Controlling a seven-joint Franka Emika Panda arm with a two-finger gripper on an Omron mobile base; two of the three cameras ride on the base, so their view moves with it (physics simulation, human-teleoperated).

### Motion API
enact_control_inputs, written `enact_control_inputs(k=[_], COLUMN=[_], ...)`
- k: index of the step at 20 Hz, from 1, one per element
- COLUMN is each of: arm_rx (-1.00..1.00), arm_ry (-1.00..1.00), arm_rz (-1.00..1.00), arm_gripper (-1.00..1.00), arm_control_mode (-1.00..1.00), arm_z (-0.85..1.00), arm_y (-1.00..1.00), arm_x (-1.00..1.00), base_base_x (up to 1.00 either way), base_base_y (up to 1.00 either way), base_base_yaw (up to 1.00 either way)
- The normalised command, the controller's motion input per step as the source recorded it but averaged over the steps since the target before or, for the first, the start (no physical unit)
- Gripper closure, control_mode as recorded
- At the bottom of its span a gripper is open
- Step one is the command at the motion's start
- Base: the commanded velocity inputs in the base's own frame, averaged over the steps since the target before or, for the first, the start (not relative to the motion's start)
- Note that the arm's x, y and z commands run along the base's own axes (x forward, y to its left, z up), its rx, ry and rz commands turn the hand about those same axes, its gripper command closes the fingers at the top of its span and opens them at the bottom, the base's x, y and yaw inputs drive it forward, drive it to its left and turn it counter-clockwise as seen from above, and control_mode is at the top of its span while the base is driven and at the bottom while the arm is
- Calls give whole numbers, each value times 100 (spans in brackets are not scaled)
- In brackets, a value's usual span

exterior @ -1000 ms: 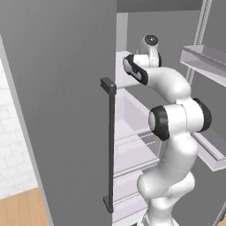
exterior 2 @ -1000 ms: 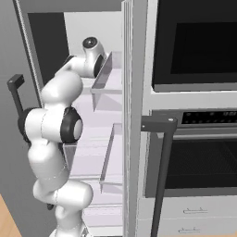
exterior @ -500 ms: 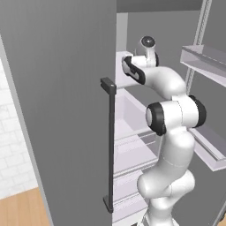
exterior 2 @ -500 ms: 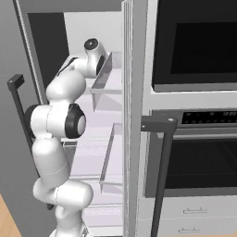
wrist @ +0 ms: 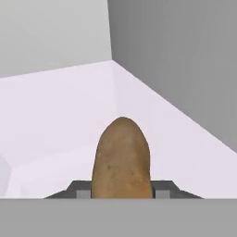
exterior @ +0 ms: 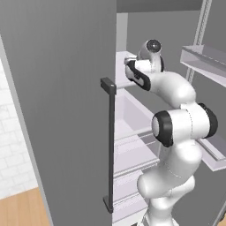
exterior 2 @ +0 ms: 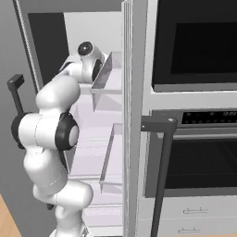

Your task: Place one sweet potato and one fish in each tupperware on the nearby counter, to pack two identical lunches.

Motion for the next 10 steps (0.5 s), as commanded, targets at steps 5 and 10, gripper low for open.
enact_control_inputs(k=[5,10], arm_rx=[-5,-7], arm_ry=[41,11], arm_rz=[0,1], arm_gripper=[100,100], arm_control_mode=[-100,-100], arm_z=[43,-36], arm_y=[38,6], arm_x=[-100,-98], base_base_x=[0,0], base_base_y=[0,0], base_base_yaw=[0,0])
